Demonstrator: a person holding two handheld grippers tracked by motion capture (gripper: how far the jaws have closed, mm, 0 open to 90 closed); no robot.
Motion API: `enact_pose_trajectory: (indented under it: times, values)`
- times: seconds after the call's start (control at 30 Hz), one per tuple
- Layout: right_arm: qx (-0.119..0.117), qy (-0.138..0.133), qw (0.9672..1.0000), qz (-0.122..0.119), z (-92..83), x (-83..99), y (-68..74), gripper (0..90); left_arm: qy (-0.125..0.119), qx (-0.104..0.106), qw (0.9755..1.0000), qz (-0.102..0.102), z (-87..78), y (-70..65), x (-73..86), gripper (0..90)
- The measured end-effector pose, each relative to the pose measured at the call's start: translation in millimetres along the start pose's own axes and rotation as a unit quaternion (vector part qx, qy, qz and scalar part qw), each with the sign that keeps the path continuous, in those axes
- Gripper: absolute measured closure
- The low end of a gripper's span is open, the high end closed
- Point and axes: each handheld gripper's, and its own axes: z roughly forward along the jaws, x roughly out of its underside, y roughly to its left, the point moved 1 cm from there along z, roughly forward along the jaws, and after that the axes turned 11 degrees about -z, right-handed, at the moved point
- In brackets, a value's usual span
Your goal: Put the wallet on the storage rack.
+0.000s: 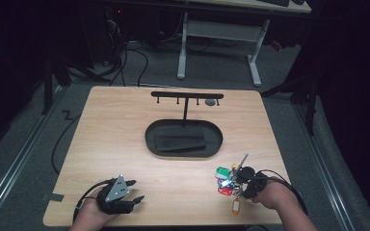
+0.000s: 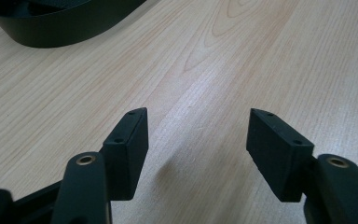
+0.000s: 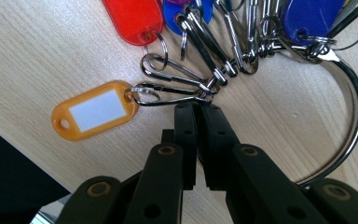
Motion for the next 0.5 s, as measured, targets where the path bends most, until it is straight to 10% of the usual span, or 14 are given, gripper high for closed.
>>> enact_pose_trajectory:
  times: [0.5]
  values:
    - [0.022, -0.034, 0.9991, 0.009, -34.7, 4.6, 8.1, 86.7, 0.004, -0.001, 1.0, 0.008, 2.3, -4.7, -1.1, 39.5]
